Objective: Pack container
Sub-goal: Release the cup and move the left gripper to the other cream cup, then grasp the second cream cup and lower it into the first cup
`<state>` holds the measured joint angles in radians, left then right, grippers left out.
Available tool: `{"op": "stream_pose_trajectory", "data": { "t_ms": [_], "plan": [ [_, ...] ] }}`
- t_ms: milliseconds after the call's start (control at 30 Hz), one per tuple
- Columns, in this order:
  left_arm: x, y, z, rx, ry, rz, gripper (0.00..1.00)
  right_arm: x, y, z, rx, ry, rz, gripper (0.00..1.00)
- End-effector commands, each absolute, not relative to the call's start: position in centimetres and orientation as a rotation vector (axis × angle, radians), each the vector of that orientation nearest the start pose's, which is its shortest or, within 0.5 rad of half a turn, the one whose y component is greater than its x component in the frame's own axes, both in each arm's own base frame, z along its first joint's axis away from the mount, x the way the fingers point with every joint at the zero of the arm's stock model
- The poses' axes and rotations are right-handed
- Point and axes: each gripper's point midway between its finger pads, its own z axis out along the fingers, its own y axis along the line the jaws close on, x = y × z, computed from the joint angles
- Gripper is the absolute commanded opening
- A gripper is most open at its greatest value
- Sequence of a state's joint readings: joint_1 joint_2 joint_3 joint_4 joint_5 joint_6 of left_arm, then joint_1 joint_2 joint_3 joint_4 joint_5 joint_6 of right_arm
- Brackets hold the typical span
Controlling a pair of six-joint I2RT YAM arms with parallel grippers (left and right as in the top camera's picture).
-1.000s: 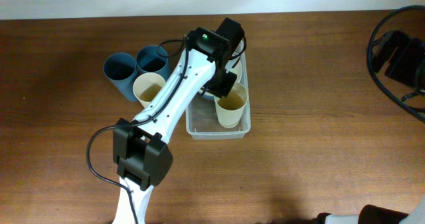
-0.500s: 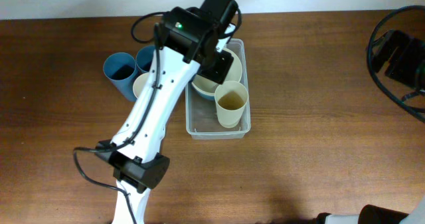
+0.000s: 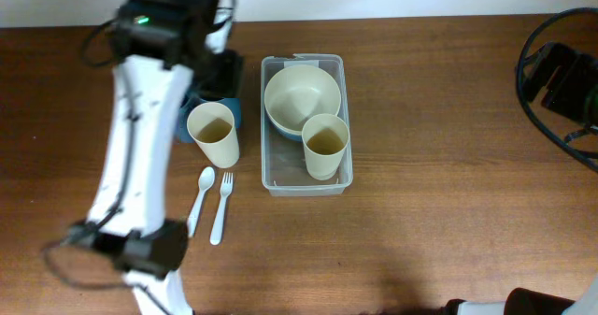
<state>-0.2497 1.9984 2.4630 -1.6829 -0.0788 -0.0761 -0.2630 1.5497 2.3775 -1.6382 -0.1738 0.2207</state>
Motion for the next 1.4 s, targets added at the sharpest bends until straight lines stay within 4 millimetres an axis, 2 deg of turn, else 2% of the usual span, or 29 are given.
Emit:
{"op": "stream_pose_trajectory", "data": {
  "t_ms": [0,100,300,567,867,933,1133,1367],
  "plan": [
    [35.9,-5.5,30.1,0.115,2.787,0.021,0.69,30.1,-5.3,42.4,0.486,2.313,0.176,0.99],
    [34.7,-4.4,27.4,0.047,2.878,0.04,0.7,30.1,-5.3,42.4,0.486,2.313,0.176,0.99],
    [35.6,-3.4,22.0,-0.093,2.95,0.051,0.7,30.1,-5.3,42.4,0.486,2.313,0.176,0.99],
    [36.8,-2.3,17.5,-0.234,2.956,0.029,0.7,30.1,-5.3,42.4,0.486,2.313,0.176,0.99],
    [36.0,-2.0,13.1,-0.338,3.001,0.033,0.66,30.1,-5.3,42.4,0.486,2.313,0.176,0.99],
    [36.4,-2.2,12.1,-0.337,2.988,0.018,0.64,30.1,-5.3,42.4,0.486,2.313,0.176,0.99],
    [37.2,-2.4,11.7,-0.333,2.958,-0.003,0.42,30.1,-5.3,42.4,0.486,2.313,0.176,0.99],
    [36.9,-2.7,11.7,-0.331,2.971,-0.022,0.21,30.1,-5.3,42.4,0.486,2.313,0.176,0.99]
  ]
}}
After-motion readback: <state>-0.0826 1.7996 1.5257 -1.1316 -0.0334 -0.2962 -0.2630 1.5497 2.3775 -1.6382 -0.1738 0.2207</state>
